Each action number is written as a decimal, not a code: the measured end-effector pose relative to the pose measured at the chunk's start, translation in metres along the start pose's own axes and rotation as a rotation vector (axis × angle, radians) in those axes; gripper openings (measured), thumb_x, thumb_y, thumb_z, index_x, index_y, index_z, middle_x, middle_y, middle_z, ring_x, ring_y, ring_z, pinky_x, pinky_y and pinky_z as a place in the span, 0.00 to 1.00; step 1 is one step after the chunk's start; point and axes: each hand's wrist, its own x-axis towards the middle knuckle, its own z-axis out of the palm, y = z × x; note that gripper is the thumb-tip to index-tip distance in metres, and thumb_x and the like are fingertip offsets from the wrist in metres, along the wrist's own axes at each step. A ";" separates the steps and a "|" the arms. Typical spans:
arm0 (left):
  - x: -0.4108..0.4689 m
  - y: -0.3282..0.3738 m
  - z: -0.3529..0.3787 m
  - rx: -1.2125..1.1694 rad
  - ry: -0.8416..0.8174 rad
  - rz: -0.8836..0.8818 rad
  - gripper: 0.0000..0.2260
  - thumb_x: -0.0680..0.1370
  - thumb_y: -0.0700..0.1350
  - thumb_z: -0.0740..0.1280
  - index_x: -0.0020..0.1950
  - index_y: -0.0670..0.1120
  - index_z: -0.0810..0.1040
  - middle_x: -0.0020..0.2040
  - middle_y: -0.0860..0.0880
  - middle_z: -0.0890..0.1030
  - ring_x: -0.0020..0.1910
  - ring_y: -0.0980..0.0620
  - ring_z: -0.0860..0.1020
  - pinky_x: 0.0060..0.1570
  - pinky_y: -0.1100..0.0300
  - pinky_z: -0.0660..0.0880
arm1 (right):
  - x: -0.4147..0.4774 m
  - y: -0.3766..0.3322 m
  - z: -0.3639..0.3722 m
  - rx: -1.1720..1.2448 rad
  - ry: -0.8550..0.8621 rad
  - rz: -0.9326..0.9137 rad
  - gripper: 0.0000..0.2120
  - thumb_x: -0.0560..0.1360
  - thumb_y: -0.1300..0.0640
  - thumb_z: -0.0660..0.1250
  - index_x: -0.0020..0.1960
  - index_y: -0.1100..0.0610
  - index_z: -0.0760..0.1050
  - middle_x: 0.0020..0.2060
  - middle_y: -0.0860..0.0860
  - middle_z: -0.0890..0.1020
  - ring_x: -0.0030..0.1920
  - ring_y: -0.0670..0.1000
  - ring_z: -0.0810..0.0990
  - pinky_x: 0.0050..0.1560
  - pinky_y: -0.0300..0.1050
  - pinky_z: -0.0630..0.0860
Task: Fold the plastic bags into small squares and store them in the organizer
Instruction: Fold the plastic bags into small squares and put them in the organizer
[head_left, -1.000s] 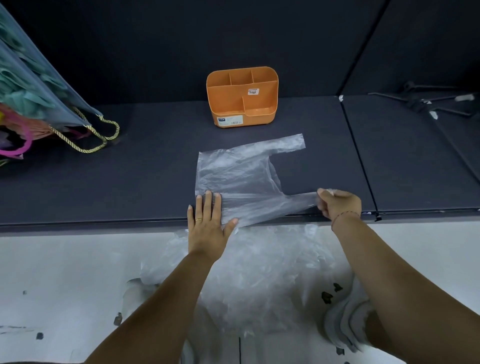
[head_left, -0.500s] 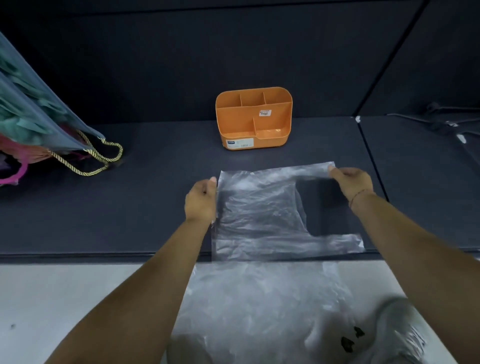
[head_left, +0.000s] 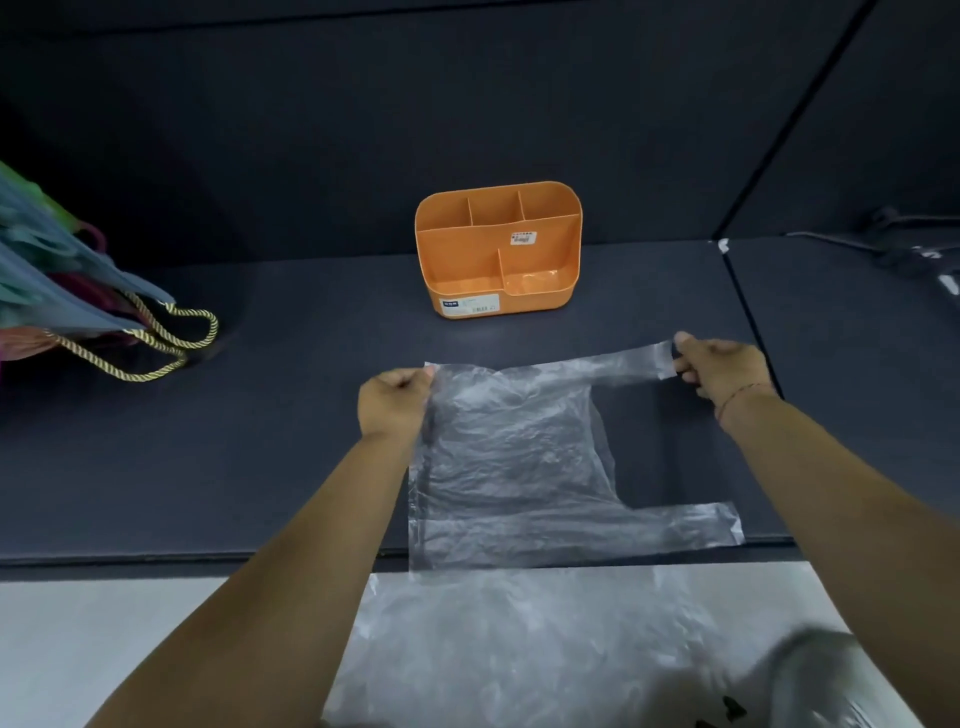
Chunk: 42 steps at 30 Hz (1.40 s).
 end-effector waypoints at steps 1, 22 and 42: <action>-0.001 0.000 0.000 -0.004 -0.001 0.004 0.07 0.79 0.44 0.70 0.48 0.40 0.83 0.39 0.49 0.80 0.44 0.52 0.77 0.47 0.62 0.70 | -0.001 -0.001 0.001 -0.033 -0.019 -0.016 0.13 0.77 0.49 0.68 0.47 0.60 0.80 0.41 0.50 0.80 0.42 0.49 0.76 0.47 0.42 0.73; 0.007 -0.009 -0.016 0.347 0.246 0.241 0.11 0.82 0.45 0.63 0.62 0.43 0.77 0.59 0.45 0.78 0.61 0.42 0.74 0.60 0.50 0.68 | -0.005 0.006 0.009 -0.309 0.301 -0.173 0.11 0.78 0.58 0.64 0.56 0.63 0.78 0.51 0.59 0.81 0.55 0.60 0.79 0.55 0.44 0.73; -0.039 -0.069 -0.020 1.212 -0.186 0.547 0.33 0.76 0.64 0.30 0.78 0.49 0.33 0.80 0.50 0.36 0.78 0.51 0.35 0.75 0.45 0.32 | -0.079 0.083 0.034 -1.132 -0.019 -0.491 0.34 0.77 0.39 0.33 0.78 0.56 0.37 0.78 0.52 0.39 0.78 0.52 0.39 0.76 0.51 0.36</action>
